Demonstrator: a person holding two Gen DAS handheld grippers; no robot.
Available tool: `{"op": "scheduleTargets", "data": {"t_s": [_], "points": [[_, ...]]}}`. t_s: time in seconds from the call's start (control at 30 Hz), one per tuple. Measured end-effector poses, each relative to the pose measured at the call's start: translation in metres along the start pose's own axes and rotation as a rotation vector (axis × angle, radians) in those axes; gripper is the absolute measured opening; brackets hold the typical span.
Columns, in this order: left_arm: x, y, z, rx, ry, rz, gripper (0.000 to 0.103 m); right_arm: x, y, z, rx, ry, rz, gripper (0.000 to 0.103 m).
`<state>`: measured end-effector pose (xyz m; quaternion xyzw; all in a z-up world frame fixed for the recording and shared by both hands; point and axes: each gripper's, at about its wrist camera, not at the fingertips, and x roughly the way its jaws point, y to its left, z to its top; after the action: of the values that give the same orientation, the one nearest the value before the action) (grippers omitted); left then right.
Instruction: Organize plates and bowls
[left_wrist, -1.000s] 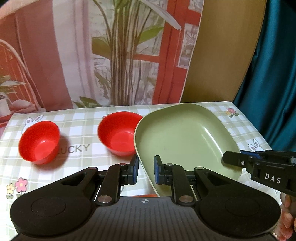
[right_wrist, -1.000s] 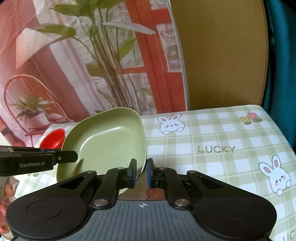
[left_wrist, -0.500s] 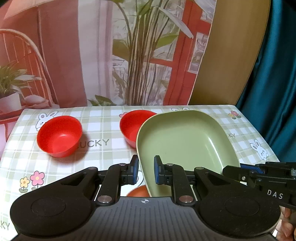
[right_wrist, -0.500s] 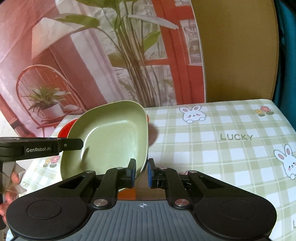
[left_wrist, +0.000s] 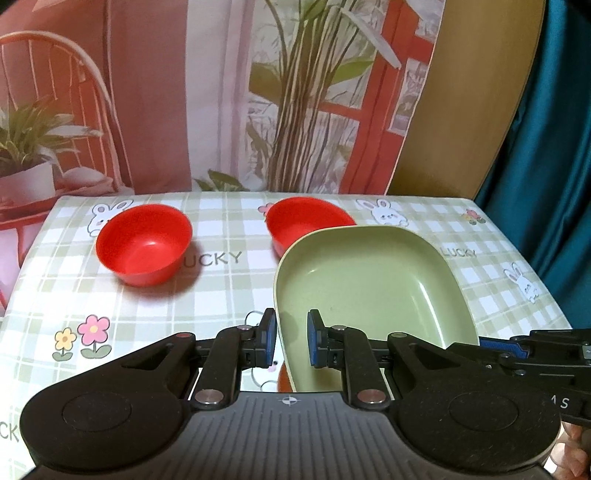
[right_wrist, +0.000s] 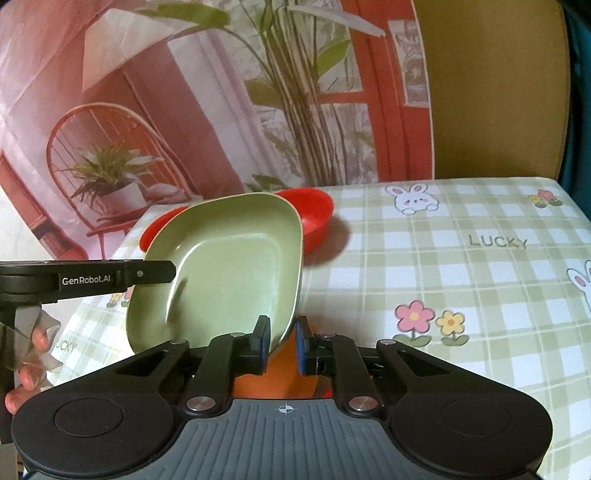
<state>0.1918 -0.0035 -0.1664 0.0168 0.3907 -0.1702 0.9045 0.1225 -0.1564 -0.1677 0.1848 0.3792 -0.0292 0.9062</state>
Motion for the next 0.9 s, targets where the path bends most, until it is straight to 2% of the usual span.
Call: {"op": "scheduleTargets", "data": {"t_s": [0.37, 0.9], "points": [[0.005, 0.003, -0.021, 0.035, 0.033, 0.001, 0.018, 0.011, 0.005, -0.02, 0.026, 0.062, 0.002, 0.013], [0.014, 0.001, -0.042, 0.038, 0.067, -0.005, 0.018, 0.015, 0.001, -0.044, 0.035, 0.107, -0.008, 0.013]]}}
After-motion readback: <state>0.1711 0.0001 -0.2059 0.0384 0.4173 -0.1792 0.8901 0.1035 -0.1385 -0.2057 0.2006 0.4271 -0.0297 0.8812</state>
